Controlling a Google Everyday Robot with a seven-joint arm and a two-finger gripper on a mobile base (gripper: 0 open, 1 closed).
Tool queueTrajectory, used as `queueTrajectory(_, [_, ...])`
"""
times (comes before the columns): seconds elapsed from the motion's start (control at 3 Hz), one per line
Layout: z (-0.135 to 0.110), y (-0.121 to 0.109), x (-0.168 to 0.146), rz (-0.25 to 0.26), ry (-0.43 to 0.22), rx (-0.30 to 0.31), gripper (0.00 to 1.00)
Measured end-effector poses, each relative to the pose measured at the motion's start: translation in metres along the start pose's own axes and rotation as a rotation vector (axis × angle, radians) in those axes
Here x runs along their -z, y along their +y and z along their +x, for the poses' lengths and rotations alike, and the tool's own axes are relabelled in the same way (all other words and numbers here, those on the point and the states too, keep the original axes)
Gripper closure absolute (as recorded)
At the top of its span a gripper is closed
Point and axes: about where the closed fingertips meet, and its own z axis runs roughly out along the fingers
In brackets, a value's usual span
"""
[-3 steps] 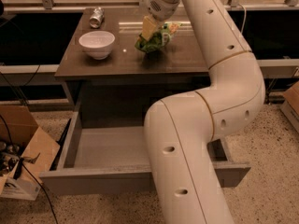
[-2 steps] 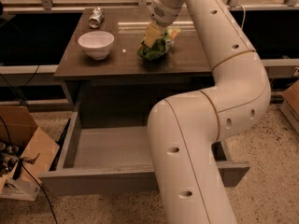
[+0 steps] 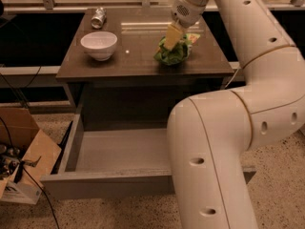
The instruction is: Place green rice chip bag into top drawer
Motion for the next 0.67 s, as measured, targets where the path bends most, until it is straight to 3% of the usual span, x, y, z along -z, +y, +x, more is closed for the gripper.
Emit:
queueTrajectory(0.33, [0.023,0.003,0.023,0.004,0.016,-0.024,1.00])
queueTrajectory(0.67, [0.045,0.017,0.032,-0.040,0.034,-0.038,1.00])
